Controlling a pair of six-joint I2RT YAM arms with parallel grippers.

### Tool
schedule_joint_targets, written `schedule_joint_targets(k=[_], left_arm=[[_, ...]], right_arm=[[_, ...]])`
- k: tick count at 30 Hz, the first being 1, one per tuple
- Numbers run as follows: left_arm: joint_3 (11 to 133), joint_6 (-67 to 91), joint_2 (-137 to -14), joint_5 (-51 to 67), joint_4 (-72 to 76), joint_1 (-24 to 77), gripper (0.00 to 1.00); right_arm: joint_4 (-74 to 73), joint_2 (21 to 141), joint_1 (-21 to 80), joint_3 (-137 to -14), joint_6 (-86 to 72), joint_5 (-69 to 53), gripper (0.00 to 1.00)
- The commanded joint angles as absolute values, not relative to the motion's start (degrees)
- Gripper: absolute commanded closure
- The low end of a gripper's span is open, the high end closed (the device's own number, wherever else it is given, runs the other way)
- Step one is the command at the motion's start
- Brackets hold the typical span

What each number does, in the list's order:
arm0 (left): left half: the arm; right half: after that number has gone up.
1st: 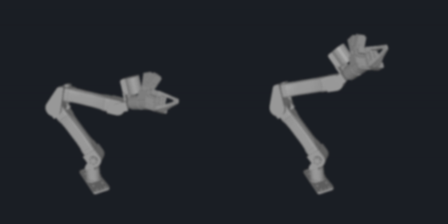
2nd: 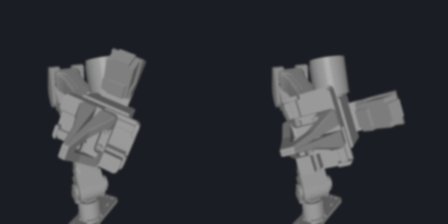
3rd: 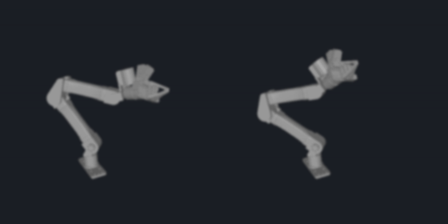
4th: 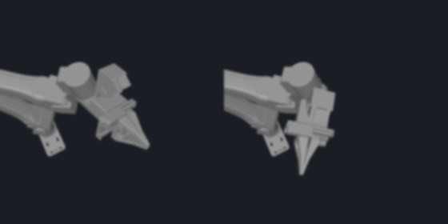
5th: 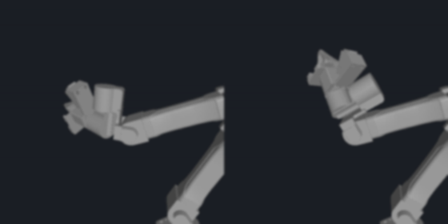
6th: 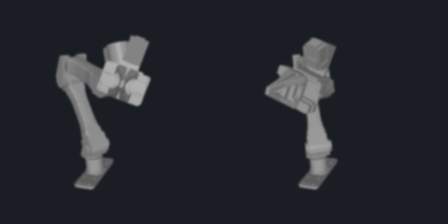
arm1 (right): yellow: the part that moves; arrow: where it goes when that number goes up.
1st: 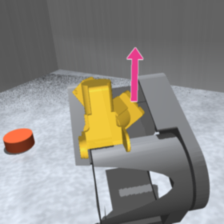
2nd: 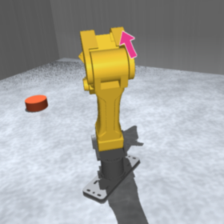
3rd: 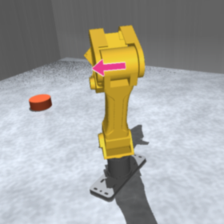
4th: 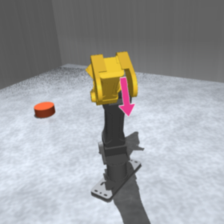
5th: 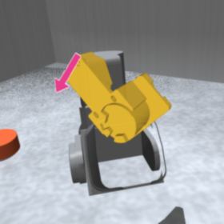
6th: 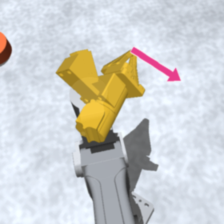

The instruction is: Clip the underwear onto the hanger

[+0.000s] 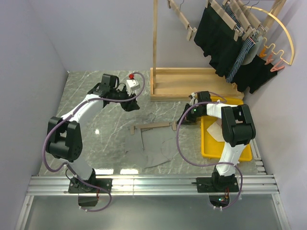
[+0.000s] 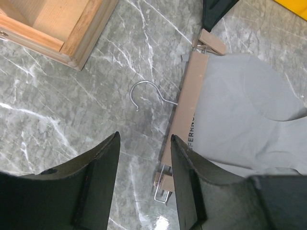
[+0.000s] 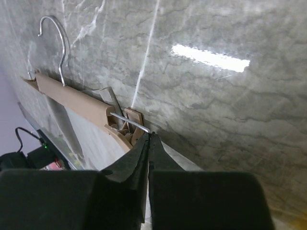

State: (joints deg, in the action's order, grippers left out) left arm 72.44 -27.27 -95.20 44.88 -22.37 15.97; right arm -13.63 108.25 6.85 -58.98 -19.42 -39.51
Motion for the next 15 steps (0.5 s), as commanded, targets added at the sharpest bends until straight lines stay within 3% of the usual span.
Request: schedule_joint_targets(k=[1, 10, 15], left_arm=[[75.1, -25.5, -95.7, 45.4, -22.9, 16.3, 0.49], [80.6, -22.9, -97.8, 54.8, -27.6, 16.3, 0.48], [86.2, -22.5, -101.1, 62.0, -33.5, 16.6, 0.41]], right_arm=[[-12.0, 108.1, 6.6, -60.4, -18.6, -41.8, 1.0], [-9.2, 101.8, 7.4, -61.4, -19.7, -47.6, 1.0], [-10.3, 97.8, 9.6, -62.3, -16.1, -47.8, 1.0]])
